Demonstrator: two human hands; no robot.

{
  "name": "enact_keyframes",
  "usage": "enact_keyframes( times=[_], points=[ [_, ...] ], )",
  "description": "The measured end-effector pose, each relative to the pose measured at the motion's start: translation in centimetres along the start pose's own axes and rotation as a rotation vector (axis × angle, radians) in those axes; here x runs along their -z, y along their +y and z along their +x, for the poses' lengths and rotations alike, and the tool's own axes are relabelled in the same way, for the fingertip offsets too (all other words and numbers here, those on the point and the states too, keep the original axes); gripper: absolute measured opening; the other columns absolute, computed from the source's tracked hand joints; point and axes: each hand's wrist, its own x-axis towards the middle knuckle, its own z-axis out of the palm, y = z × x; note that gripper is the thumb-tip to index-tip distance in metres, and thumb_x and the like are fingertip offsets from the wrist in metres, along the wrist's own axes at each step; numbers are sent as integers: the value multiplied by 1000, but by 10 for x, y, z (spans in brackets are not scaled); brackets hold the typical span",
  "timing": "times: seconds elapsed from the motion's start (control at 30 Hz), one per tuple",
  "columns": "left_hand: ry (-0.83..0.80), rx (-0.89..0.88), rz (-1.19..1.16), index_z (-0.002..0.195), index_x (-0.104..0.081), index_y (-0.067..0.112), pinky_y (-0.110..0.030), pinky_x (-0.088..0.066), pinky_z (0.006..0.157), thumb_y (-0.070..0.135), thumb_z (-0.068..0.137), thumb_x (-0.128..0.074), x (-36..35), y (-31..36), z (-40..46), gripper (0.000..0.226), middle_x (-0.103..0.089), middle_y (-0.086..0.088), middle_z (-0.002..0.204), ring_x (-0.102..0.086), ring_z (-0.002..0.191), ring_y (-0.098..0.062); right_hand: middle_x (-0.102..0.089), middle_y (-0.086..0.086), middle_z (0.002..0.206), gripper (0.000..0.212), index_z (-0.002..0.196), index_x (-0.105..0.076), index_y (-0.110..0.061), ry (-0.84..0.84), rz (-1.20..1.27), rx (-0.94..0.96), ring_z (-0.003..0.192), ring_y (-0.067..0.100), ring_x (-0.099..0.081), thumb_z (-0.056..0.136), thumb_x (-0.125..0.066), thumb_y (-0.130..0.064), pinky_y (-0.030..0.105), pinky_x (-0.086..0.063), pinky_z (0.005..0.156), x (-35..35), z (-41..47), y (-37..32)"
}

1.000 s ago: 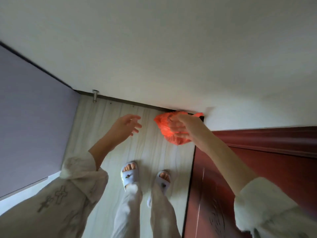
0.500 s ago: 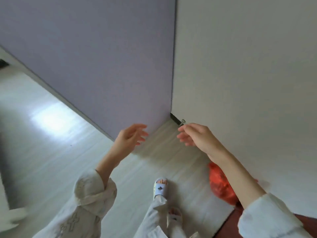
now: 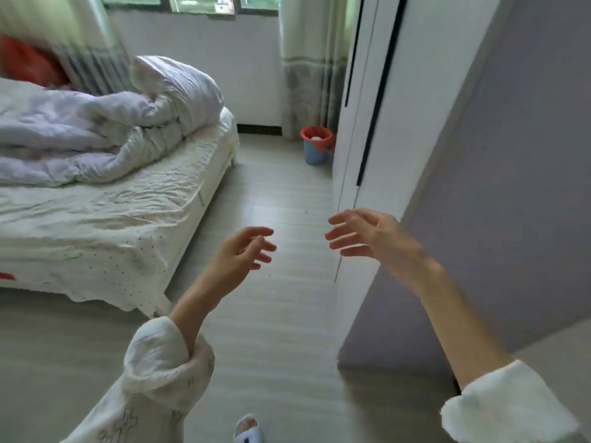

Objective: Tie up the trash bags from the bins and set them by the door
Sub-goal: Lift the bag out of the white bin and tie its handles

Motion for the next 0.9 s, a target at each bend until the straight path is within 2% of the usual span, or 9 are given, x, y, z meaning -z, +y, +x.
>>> enact_keyframes(
  times=[0.1, 0.2, 0.3, 0.37, 0.47, 0.53, 0.7, 0.9],
  points=[
    [109, -33, -28, 92, -58, 34, -25, -50, 70, 15, 96, -40, 58, -4, 61, 26, -66, 5, 88, -65, 71, -7, -70, 6, 94, 24, 95, -63, -17, -10, -10, 98, 88, 20, -68, 98, -40, -23, 33, -54, 81, -35, 83, -32],
    [157, -37, -33, 100, -58, 24, -25, -50, 70, 13, 96, -39, 106, -7, 128, 22, -66, 4, 88, -64, 76, -13, -70, 5, 93, 24, 97, -63, -17, -10, -3, 139, 85, 18, -68, 98, -39, -21, 31, -55, 80, -62, 161, -53],
    [179, -31, -31, 109, -58, 15, -16, -49, 65, 12, 96, -39, 141, -7, 188, 23, -65, 3, 87, -63, 76, -15, -70, 6, 93, 23, 97, -63, -16, 13, 22, 127, 84, 19, -68, 98, -40, -20, 33, -55, 80, -73, 227, -65],
    [184, -19, -26, 109, -59, 14, -11, -48, 60, 11, 95, -39, 160, -10, 225, 24, -65, 2, 87, -63, 73, -11, -70, 8, 95, 24, 98, -63, -15, 34, 24, 105, 86, 21, -68, 98, -39, -19, 33, -55, 80, -74, 269, -69],
    [173, -12, -9, 109, -59, 14, -10, -48, 61, 11, 95, -39, 181, -18, 282, 24, -66, 0, 88, -63, 64, 2, -70, 9, 97, 25, 99, -63, -15, 66, 32, 81, 88, 22, -68, 98, -39, -19, 34, -55, 81, -69, 329, -71],
    [160, -3, -6, 109, -59, 13, -10, -49, 62, 11, 95, -39, 190, -24, 325, 24, -66, 1, 88, -63, 65, 2, -70, 8, 95, 25, 96, -63, -16, 74, 33, 72, 86, 21, -68, 98, -38, -19, 32, -55, 79, -63, 373, -73],
    [129, -10, 37, 108, -58, 17, -23, -52, 73, 12, 95, -40, 206, -26, 457, 23, -66, 0, 91, -64, 80, -16, -69, 6, 92, 26, 96, -63, -15, 80, -13, 98, 84, 18, -68, 98, -37, -18, 27, -55, 74, -37, 512, -86],
    [177, -25, 63, 101, -59, 24, -35, -52, 83, 13, 95, -41, 237, -9, 629, 22, -67, -3, 95, -65, 85, -20, -69, 7, 94, 25, 100, -62, -12, 46, -29, 135, 87, 20, -68, 99, -37, -20, 29, -55, 77, 2, 688, -120]
  ],
)
